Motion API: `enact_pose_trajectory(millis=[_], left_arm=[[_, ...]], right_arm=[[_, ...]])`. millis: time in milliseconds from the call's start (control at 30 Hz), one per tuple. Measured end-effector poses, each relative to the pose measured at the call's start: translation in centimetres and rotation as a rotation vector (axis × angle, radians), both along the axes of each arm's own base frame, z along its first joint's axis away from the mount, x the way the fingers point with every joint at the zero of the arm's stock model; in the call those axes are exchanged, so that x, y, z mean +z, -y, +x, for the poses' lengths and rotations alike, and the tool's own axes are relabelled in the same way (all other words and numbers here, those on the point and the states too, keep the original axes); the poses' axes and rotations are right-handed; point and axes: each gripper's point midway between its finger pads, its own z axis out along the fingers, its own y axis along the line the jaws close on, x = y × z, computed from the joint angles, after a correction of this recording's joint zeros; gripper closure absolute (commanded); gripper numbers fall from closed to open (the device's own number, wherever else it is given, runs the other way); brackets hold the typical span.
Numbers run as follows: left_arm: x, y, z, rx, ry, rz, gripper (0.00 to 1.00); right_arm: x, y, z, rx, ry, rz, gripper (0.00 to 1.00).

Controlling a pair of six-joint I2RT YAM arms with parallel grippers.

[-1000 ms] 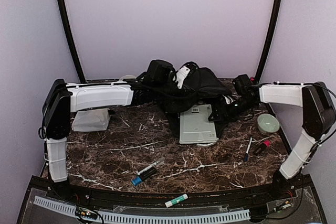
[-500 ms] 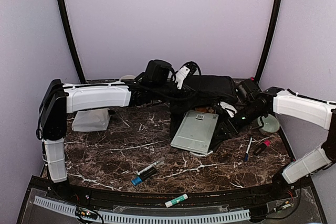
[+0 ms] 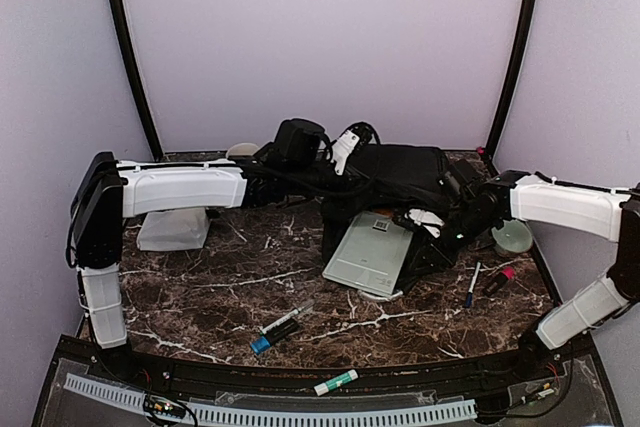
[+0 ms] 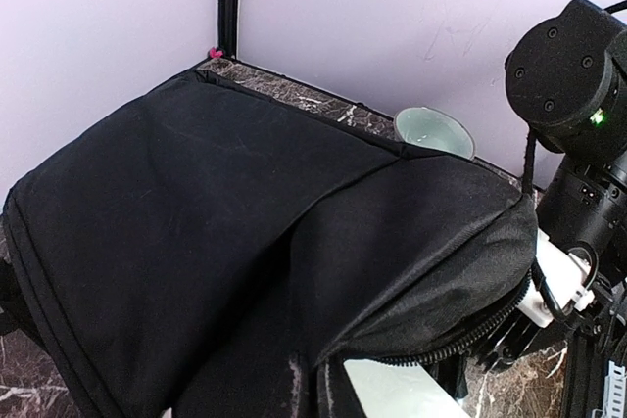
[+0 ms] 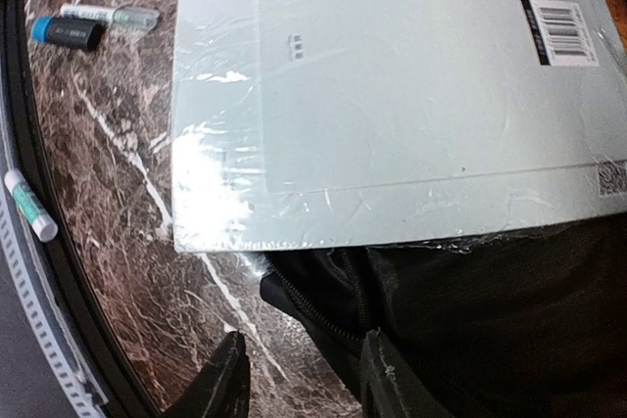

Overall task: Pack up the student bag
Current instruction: Place the book in the student bag.

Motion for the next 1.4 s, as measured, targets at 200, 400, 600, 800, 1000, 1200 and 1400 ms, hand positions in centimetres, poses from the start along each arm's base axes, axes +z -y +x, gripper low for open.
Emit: enact_pose_trajectory(millis=[200, 400, 600, 800, 1000, 1200, 1400], left_arm=[[0.0, -0.3, 0.0, 0.013, 0.005, 0.003, 1.00], [-0.3, -0.3, -0.1, 0.011, 0.003, 0.003, 1.00], [-0.4, -0.3, -0.2, 0.009, 0.001, 0.006, 1.00], [0.2, -0.8, -0.4, 0.016, 0.009, 0.002, 1.00], [-0.4, -1.4, -0.7, 0.026, -0.002, 0.013, 1.00], [-1.1, -1.6, -0.7, 0.037, -0.016, 0.020, 1.00], [-1.1, -1.7, -0.5, 0.050, -0.012, 0.023, 1.00]], right_arm=[[-1.2, 0.2, -3.0, 0.263, 0.046, -0.068, 0.51], [-3.2, 1.9, -6.6, 0.454, -0.056, -0.168, 0.48], [-3.7, 2.6, -7.2, 0.501, -0.091, -0.199, 0.61], [-4.3, 4.2, -3.6, 0.400, 0.006, -0.291, 0.68], [-4.1, 6.3, 2.8, 0.158, 0.098, -0.322, 0.64], [-3.6, 6.1, 7.1, 0.036, 0.224, -0.313, 0.64], [-2.4, 5.6, 6.6, 0.029, 0.242, -0.265, 0.61]])
